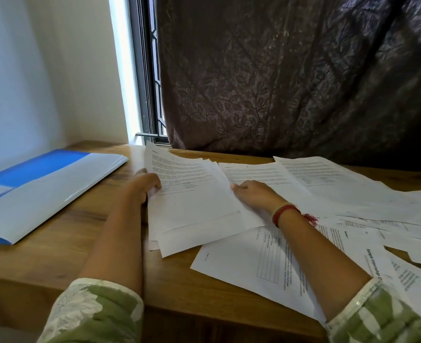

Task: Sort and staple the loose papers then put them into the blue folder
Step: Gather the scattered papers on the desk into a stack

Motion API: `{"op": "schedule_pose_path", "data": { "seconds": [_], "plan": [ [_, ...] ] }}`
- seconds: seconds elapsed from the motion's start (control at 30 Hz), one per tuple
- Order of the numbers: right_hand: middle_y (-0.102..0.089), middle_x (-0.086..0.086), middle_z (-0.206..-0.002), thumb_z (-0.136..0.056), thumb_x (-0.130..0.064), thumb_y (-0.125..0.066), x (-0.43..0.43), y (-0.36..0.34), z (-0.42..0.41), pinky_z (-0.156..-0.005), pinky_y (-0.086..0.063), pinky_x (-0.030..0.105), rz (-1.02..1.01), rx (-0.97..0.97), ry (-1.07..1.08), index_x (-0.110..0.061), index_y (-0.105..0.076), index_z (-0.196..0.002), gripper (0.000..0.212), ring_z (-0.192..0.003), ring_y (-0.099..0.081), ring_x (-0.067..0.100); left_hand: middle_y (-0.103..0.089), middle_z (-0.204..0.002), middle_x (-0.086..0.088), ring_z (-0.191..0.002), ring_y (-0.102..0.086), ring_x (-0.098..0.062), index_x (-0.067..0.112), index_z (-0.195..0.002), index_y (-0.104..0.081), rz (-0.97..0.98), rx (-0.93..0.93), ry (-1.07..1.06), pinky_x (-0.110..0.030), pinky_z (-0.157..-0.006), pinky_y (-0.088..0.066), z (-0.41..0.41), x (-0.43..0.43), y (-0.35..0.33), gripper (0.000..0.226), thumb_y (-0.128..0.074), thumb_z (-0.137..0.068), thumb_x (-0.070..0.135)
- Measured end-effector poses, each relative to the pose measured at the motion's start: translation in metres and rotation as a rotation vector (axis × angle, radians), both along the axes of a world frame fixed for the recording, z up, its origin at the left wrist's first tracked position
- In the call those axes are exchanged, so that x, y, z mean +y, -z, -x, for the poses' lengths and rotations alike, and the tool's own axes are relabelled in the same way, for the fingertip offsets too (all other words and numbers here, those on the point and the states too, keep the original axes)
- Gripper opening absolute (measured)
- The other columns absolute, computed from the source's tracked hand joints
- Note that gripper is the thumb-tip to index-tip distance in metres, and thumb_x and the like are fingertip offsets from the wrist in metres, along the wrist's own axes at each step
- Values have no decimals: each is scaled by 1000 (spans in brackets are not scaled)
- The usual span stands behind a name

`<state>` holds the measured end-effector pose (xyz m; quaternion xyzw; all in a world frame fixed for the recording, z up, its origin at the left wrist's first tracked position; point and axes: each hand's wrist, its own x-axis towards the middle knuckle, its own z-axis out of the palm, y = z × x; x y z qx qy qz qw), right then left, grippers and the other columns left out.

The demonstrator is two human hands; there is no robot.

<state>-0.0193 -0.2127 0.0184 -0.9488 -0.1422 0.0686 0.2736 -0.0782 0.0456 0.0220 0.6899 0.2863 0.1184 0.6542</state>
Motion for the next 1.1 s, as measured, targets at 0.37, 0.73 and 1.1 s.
{"op": "schedule_pose_path", "data": {
  "seconds": [0.37, 0.73, 1.1],
  "plan": [
    [-22, -6, -159, -82, -68, -56, 13, -3, 18, -112, -23, 38, -31, 105, -302, -29, -22, -151, 87, -144, -24, 22, -56, -132, -13, -122, -53, -33, 5, -136, -46, 15, -36, -54, -30, -79, -48, -4, -8, 4, 53, -46, -86, -13],
    [-10, -3, -162, -95, -63, -34, 73, 21, 62, -118, -12, 38, 86, -107, -687, -23, -13, -154, 74, -149, -12, 19, -62, -117, -8, -92, -63, -24, 13, -129, -49, 59, -81, 13, -36, -74, -53, -5, -19, 1, 38, -62, -94, 17],
    [-62, -2, -124, -92, -40, -60, 29, -12, 20, -94, -42, 26, -152, -457, -242, -22, -64, -119, 33, -114, -57, 17, -55, -132, -21, -119, -54, -38, 1, -135, -45, -53, -59, 7, -37, -81, -48, -15, -15, 7, 51, -53, -87, -16]
  ]
}}
